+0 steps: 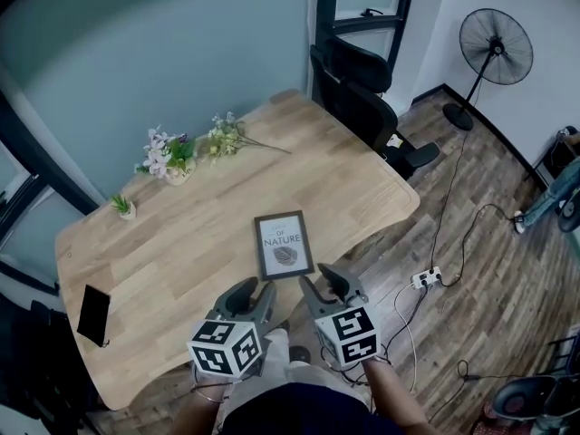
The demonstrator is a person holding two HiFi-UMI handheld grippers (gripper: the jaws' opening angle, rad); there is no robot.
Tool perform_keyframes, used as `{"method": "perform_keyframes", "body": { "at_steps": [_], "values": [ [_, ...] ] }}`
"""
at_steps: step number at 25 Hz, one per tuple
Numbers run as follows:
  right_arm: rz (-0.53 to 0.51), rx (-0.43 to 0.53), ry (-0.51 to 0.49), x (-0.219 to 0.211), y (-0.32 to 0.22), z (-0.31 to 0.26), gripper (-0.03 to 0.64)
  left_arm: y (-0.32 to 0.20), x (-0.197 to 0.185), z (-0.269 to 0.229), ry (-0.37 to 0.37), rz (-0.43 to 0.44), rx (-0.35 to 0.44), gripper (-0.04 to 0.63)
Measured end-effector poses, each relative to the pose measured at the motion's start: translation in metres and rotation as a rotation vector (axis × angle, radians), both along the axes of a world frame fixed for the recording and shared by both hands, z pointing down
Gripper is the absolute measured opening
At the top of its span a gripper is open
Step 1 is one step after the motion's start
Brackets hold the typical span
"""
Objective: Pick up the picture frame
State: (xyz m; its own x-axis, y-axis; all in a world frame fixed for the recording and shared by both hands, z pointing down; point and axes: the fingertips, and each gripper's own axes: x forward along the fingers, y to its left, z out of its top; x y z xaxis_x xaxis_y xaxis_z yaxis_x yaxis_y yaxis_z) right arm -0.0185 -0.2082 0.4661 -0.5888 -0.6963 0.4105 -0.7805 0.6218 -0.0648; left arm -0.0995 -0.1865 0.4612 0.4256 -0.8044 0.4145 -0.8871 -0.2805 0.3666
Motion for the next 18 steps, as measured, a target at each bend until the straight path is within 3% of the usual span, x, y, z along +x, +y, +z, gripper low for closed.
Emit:
{"method": "perform_keyframes", "body": {
  "at_steps": [18],
  "values": [
    [0.064,-0.098,0.041,-0.012,-0.050,0.045,0.127,-0.052,-0.017,0.043,0.017,0.052,-0.093,0.137]
  ]
}}
